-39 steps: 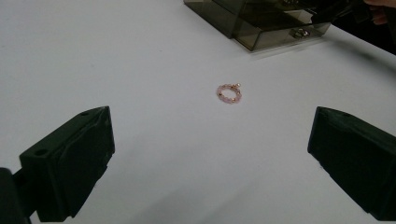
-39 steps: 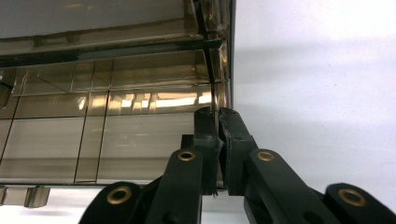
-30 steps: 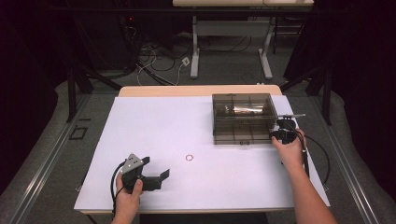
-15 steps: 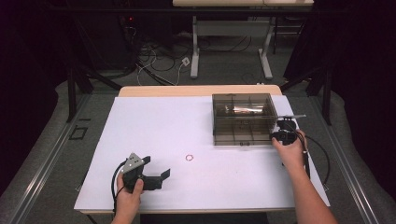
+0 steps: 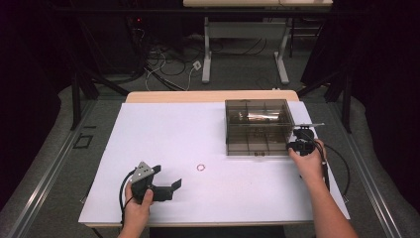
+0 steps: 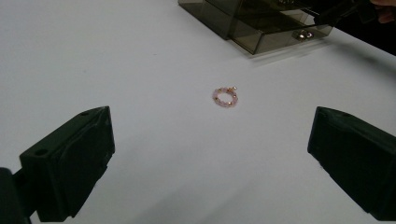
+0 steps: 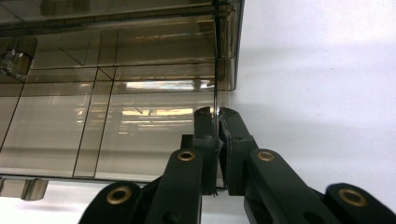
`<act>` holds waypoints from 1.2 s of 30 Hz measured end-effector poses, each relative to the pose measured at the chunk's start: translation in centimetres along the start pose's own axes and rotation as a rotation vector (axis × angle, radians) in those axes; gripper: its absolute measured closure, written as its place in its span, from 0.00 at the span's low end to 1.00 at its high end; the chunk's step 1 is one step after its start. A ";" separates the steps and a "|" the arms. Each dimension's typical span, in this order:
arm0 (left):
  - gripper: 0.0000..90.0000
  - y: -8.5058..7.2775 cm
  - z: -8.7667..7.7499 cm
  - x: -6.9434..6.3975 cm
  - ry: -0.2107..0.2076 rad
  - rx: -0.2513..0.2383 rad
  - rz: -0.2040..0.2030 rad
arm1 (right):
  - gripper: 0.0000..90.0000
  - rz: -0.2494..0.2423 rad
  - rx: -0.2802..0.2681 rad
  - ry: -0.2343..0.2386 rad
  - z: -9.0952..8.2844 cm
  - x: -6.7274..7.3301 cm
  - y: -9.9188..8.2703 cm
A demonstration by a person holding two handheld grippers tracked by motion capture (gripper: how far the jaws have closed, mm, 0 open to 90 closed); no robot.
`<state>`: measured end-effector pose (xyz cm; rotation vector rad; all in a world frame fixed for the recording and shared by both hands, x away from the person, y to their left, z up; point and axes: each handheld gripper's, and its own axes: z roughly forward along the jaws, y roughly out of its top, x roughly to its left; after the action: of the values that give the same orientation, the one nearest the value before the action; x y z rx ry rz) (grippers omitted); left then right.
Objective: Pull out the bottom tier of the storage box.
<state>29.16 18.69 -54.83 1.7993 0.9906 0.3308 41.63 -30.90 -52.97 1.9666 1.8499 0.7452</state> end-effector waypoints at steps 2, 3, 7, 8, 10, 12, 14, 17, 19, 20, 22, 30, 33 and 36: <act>0.01 0.0 0.1 -0.1 -0.005 -0.001 -0.013 | 0.97 -0.007 -0.002 -0.001 0.0 -0.1 0.0; 0.01 0.0 0.1 -0.1 -0.006 0.002 -0.008 | 0.97 -0.008 -0.002 0.000 -0.1 -0.1 -0.1; 0.01 0.1 0.2 -0.1 -0.011 0.003 -0.007 | 0.97 -0.016 0.006 0.001 -0.2 0.0 -0.2; 0.01 0.1 0.2 -0.1 -0.010 0.005 -0.004 | 0.97 -0.015 -0.003 0.000 -0.2 0.0 -0.3; 0.01 0.1 0.3 -0.1 -0.013 0.003 -0.008 | 0.97 -0.012 -0.001 -0.001 -0.3 0.1 -0.3; 0.01 0.2 0.4 -0.1 -0.015 0.003 -0.003 | 0.97 -0.023 -0.005 0.002 -0.3 0.0 -0.4; 0.01 0.2 0.4 -0.1 -0.016 0.006 -0.001 | 0.97 -0.022 -0.002 0.004 -0.4 0.0 -0.5; 0.01 0.2 0.5 -0.2 -0.019 0.004 -0.003 | 0.97 -0.031 -0.008 0.003 -0.5 -0.1 -0.6; 0.01 0.2 0.5 -0.2 -0.019 0.004 -0.001 | 0.97 -0.029 -0.007 0.008 -0.6 -0.1 -0.6; 0.01 0.3 0.6 -0.2 -0.020 0.003 0.002 | 0.97 -0.023 -0.001 0.009 -0.7 -0.1 -0.6; 0.01 0.3 0.6 -0.2 -0.020 0.005 0.006 | 0.97 -0.026 -0.009 0.007 -0.7 -0.2 -0.6; 0.01 0.3 0.7 -0.2 -0.022 0.006 0.004 | 0.97 -0.050 -0.008 0.000 -0.8 0.0 -0.9; 0.01 0.3 0.8 -0.2 -0.025 0.005 0.001 | 0.97 -0.045 -0.006 -0.001 -0.9 0.1 -1.0; 0.01 0.4 0.8 -0.2 -0.027 0.006 0.001 | 0.97 -0.044 -0.005 0.006 -1.0 -0.1 -1.1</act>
<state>29.70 17.96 -54.81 1.8055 0.9728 0.3035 40.16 -30.96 -52.78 1.9164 1.8866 0.7422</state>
